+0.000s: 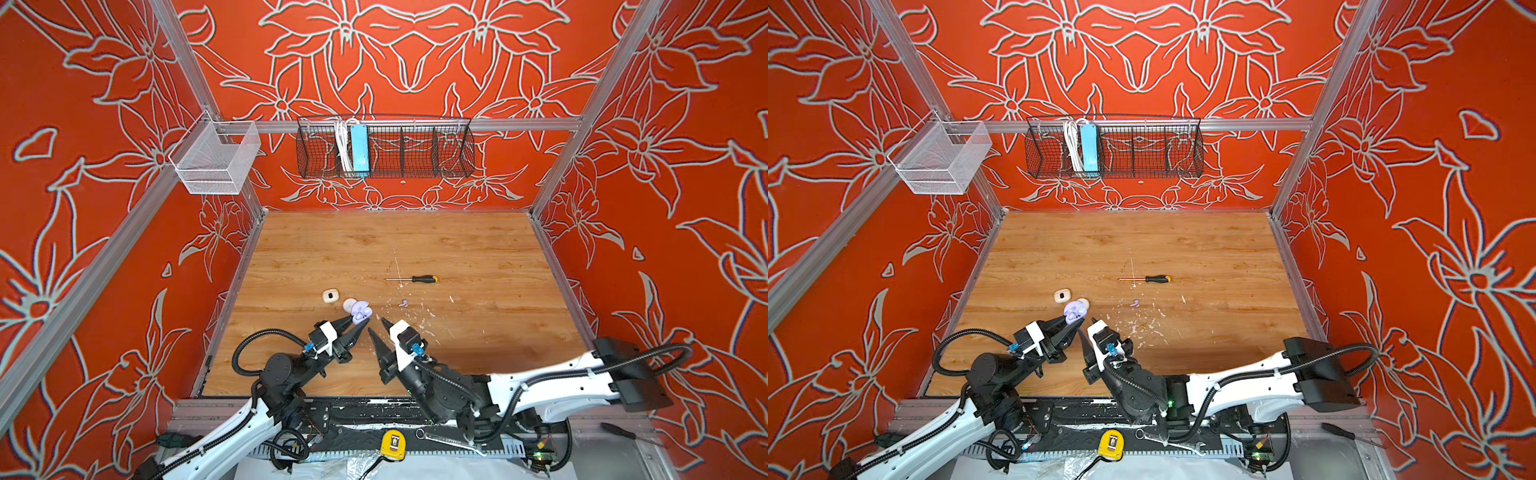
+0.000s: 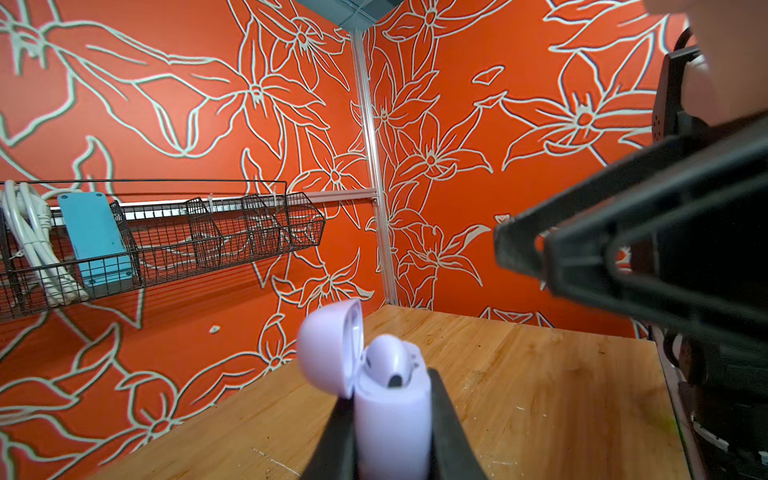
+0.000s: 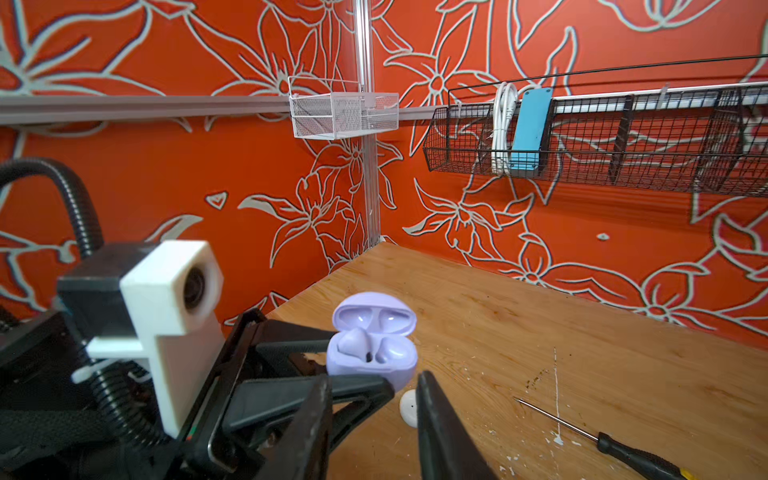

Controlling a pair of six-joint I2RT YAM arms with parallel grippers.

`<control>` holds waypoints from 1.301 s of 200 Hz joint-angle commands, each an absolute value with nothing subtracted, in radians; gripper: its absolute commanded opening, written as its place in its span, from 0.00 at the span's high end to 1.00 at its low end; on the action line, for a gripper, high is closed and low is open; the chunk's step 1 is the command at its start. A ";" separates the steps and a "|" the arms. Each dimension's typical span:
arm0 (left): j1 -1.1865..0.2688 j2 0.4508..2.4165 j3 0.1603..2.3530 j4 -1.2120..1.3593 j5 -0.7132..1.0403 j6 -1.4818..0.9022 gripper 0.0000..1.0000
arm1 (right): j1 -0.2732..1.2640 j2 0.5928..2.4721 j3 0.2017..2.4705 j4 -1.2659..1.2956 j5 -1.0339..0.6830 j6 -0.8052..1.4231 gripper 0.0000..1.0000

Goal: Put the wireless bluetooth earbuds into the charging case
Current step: 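Open the right gripper and move it back over the second earbud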

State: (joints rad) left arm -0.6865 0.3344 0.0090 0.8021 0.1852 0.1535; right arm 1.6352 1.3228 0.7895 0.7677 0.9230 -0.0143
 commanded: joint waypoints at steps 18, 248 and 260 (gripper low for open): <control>-0.686 0.365 0.027 0.818 0.261 0.170 1.00 | 1.583 1.165 0.784 0.411 0.882 0.137 0.63; -0.686 0.392 0.060 0.761 0.238 0.141 1.00 | 0.922 1.886 1.253 -0.389 0.310 0.685 0.36; -0.686 0.388 0.058 0.759 0.236 0.139 1.00 | 0.917 1.916 1.276 -0.400 0.303 0.683 0.36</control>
State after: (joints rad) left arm -0.6865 0.4053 0.0319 0.7471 0.2363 0.1345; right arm 0.9218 1.8614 1.2285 -0.3126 0.3275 0.6598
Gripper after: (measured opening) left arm 0.207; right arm 0.643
